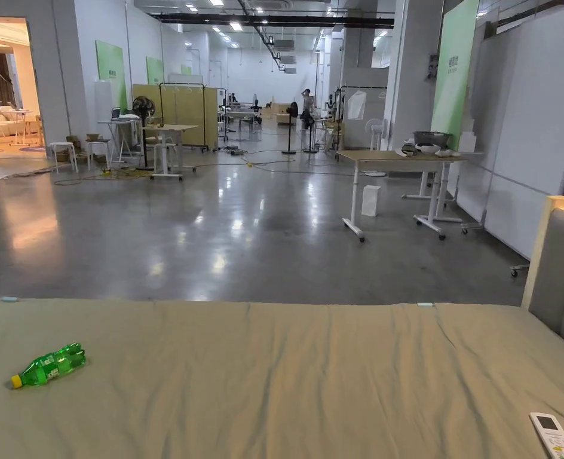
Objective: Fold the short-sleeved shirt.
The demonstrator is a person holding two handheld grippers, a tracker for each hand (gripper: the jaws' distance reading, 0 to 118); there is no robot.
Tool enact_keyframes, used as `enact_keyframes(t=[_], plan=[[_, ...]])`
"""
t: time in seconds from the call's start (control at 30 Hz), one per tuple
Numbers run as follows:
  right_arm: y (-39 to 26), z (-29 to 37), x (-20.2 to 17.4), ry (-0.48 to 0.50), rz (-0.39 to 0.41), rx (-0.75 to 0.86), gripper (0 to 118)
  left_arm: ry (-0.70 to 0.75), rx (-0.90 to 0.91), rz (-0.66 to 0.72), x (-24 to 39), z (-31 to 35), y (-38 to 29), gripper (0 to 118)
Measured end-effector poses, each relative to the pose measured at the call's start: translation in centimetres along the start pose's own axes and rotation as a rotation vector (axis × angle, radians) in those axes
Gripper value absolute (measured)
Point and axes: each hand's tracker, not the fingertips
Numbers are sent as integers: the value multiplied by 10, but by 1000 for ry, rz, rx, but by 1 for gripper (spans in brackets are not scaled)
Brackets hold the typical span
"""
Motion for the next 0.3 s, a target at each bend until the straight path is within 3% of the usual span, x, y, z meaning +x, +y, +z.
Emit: enact_keyframes(t=[0.3], plan=[[1,2,2,-28,-7,20,118,42,64,-16,0,11,7,118]])
